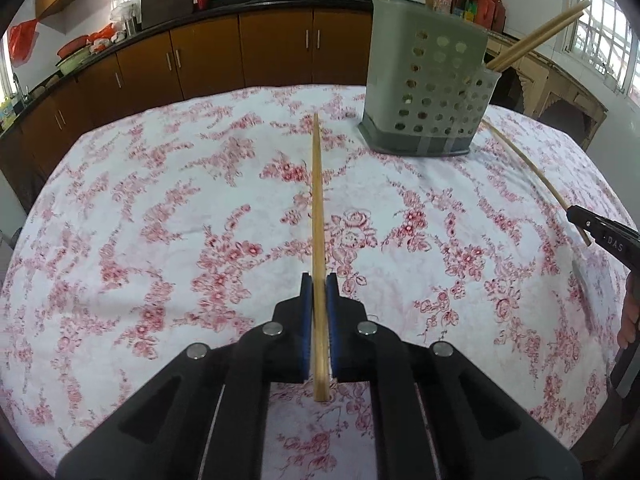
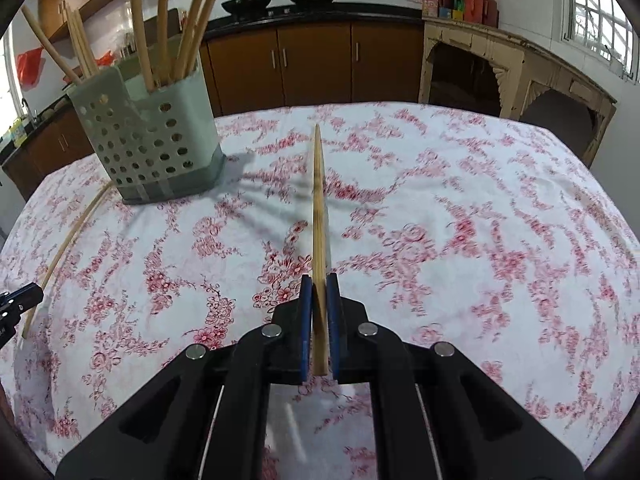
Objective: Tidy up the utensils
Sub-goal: 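Lift both held chopsticks up over the green holder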
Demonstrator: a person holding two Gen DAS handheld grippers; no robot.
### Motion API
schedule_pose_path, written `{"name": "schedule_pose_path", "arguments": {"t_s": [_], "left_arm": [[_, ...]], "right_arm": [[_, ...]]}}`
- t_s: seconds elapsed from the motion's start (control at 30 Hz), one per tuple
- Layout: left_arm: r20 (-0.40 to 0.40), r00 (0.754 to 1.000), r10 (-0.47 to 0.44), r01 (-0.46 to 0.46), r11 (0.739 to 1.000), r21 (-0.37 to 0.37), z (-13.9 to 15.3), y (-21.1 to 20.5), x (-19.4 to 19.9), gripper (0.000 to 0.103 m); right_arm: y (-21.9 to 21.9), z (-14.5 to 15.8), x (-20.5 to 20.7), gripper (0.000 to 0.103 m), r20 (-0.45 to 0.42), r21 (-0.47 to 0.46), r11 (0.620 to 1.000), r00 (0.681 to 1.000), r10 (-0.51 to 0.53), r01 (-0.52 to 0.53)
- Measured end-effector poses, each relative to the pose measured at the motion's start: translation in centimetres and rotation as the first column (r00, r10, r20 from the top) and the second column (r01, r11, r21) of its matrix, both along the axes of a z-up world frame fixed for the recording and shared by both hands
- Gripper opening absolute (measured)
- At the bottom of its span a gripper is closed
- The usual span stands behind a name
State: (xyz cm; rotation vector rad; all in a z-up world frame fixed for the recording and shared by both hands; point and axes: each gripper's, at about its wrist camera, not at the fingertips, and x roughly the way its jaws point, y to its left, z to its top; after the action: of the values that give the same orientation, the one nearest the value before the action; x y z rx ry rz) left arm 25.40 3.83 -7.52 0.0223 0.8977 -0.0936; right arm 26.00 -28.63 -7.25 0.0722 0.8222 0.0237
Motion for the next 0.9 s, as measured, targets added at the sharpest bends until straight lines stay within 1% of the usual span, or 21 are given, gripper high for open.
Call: {"name": "schedule_pose_path", "arguments": {"t_s": [0.27, 0.4, 0.63, 0.9], "left_arm": [[0.053, 0.998, -0.017, 0.016, 1.0, 0.019, 2.5, -0.3, -0.9, 0.008], [0.086, 0.996, -0.01, 0.009, 1.0, 0.007, 3.9, 0.1, -1.2, 0.008], [0.167, 0.986, -0.01, 0.013, 1.0, -0.018, 6.9, 0.5, -1.8, 0.008], [0.253, 0.967, 0.011, 0.004, 0.998, -0.06, 9.8, 1.1, -2.5, 0.008]], "right_arm": [[-1.0, 3.1, -1.3, 0.008, 0.077, 0.014, 1.0, 0.997, -0.005, 0.004], [-1.0, 4.2, -1.7, 0.008, 0.114, 0.014, 1.0, 0.993, -0.006, 0.005], [-1.1, 6.1, -2.2, 0.008, 0.177, 0.017, 1.0, 0.984, -0.007, 0.004], [-1.0, 8.0, -2.7, 0.008, 0.236, 0.021, 1.0, 0.972, -0.003, -0.002]]}}
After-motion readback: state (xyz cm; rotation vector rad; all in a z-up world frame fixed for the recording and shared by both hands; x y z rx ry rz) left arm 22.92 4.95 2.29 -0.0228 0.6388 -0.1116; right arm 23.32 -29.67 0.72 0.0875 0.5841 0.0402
